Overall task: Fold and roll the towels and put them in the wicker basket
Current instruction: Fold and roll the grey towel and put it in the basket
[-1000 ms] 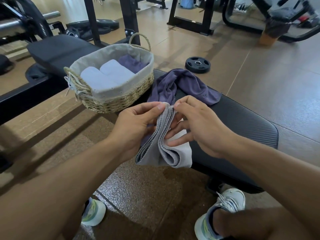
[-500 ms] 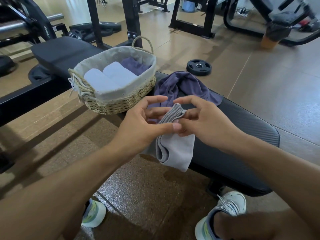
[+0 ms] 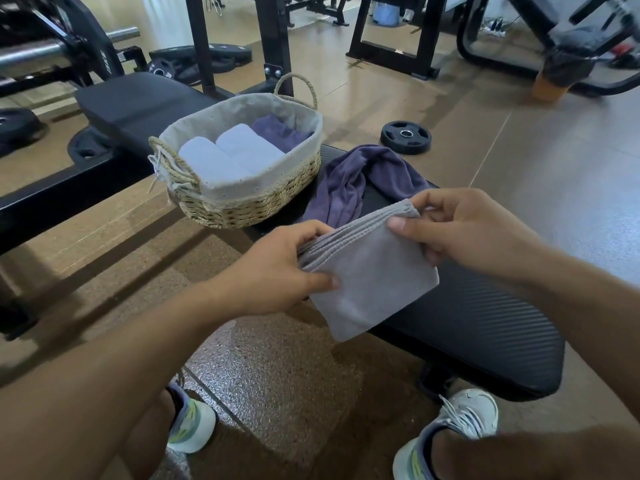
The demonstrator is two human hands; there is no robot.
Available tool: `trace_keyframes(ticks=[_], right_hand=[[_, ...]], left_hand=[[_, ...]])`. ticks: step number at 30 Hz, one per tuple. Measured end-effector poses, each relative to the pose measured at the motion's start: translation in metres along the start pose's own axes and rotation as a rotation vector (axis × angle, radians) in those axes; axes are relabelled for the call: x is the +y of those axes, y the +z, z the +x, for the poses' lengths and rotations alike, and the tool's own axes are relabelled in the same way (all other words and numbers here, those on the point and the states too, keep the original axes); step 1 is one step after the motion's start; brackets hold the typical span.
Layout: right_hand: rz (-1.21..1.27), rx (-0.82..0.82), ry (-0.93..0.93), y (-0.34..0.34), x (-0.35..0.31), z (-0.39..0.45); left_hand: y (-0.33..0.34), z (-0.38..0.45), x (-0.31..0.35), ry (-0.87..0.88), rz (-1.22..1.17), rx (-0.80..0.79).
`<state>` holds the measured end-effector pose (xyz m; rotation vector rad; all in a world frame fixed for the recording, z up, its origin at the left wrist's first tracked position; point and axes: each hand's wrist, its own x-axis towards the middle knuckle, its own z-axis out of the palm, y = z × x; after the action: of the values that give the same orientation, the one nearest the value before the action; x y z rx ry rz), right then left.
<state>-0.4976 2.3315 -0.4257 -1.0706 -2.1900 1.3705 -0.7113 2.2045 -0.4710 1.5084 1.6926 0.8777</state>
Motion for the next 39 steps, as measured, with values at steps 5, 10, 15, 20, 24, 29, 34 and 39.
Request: trace_keyframes(ticks=[5, 10, 15, 20, 24, 29, 34, 39], right_hand=[[0.038, -0.162, 0.132, -0.024, 0.002, -0.002], [-0.038, -0.335, 0.131, -0.029, 0.013, -0.003], [-0.082, -0.395, 0.159, -0.024, 0.023, 0.001], [-0.118, -0.224, 0.175, -0.024, 0.048, 0.014], [-0.155, -0.165, 0.171, -0.021, 0.065, 0.022], [-0.194, -0.142, 0.116, -0.022, 0.072, 0.025], [-0.238, -0.164, 0.064, -0.023, 0.076, 0.029], [-0.264, -0.19, 0.036, -0.025, 0.078, 0.029]], left_hand=[[-0.004, -0.001, 0.003, 0.026, -0.297, 0.095], [0.01, 0.004, 0.002, -0.056, -0.504, 0.024], [0.023, 0.016, -0.003, -0.141, -0.537, 0.013], [0.034, 0.024, -0.01, -0.24, -0.522, -0.032], [0.041, 0.033, -0.025, -0.213, -0.393, 0.069], [0.048, 0.04, -0.027, -0.206, -0.348, 0.161], [0.049, 0.04, -0.023, -0.223, -0.163, 0.351], [0.046, 0.041, -0.025, -0.222, -0.288, 0.394]])
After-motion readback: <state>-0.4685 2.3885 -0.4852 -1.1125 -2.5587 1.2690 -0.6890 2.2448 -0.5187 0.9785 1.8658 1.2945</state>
